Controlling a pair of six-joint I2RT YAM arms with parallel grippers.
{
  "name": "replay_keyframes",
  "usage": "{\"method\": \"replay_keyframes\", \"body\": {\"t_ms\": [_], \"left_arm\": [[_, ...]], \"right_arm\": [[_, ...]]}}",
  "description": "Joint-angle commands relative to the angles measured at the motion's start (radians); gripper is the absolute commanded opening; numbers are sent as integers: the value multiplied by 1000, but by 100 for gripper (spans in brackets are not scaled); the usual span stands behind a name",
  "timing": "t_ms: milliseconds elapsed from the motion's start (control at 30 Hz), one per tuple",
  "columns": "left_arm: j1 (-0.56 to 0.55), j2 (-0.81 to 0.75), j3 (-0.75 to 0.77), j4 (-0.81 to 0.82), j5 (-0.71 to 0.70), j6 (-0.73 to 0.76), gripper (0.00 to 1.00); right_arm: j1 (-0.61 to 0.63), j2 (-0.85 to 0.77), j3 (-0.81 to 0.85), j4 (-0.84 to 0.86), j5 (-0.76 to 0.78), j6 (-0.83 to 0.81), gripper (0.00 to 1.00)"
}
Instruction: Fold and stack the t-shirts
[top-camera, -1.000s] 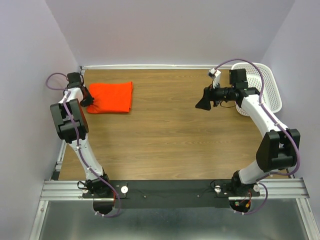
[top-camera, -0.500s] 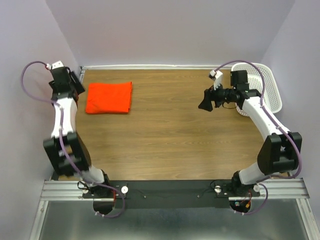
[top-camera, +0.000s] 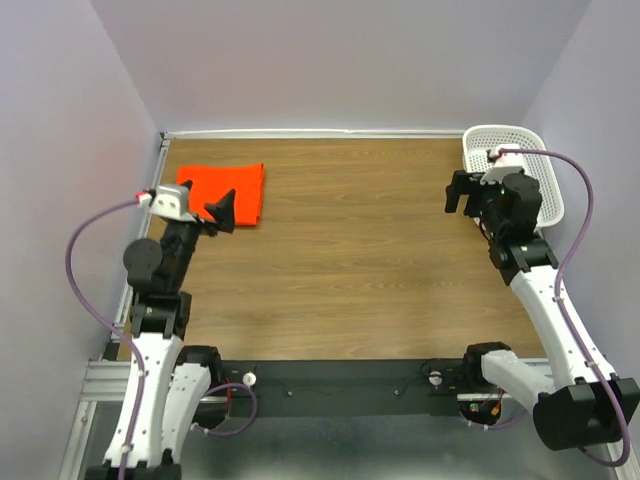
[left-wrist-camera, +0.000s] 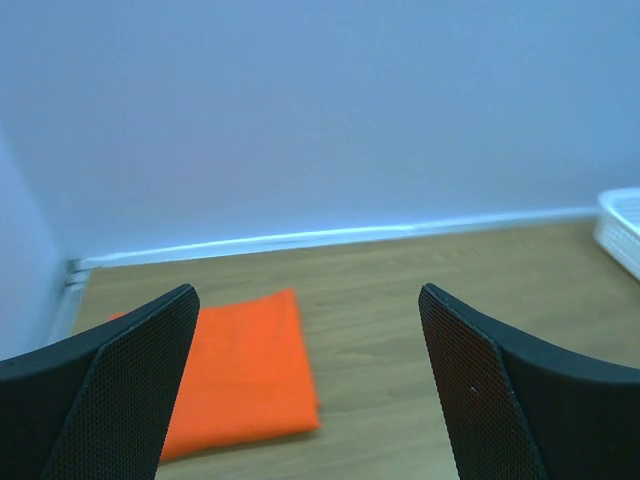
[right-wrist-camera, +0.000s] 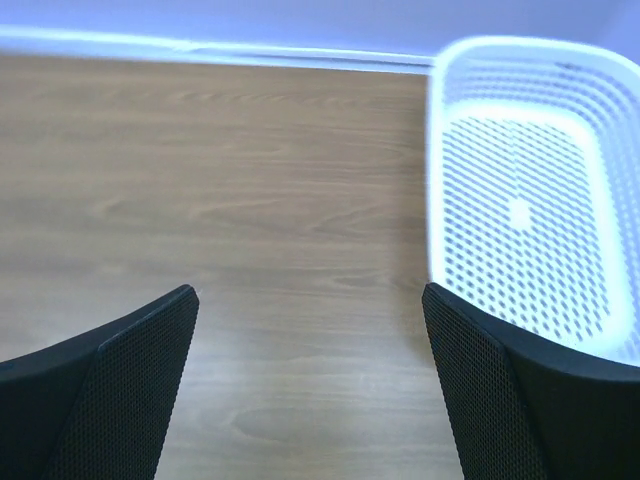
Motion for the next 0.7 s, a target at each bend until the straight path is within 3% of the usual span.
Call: {"method": "replay_keyframes", "body": {"t_ms": [0,133,367,667], "left_arm": [[-171,-153,-59,-79,-198,212,99],[-256,-229,-121,-53,-276,216,99],[-258,-179,-98,-84,-206,203,98],[-258,-237,-124,-76,-219,206,99]], "right_arm": [[-11,-1,-75,105,372,195,100],[-11,-14,-100,107,398,203,100],[-11,-56,-153,142,400,146,100],[-13,-64,-193,182,406,62,100]]}}
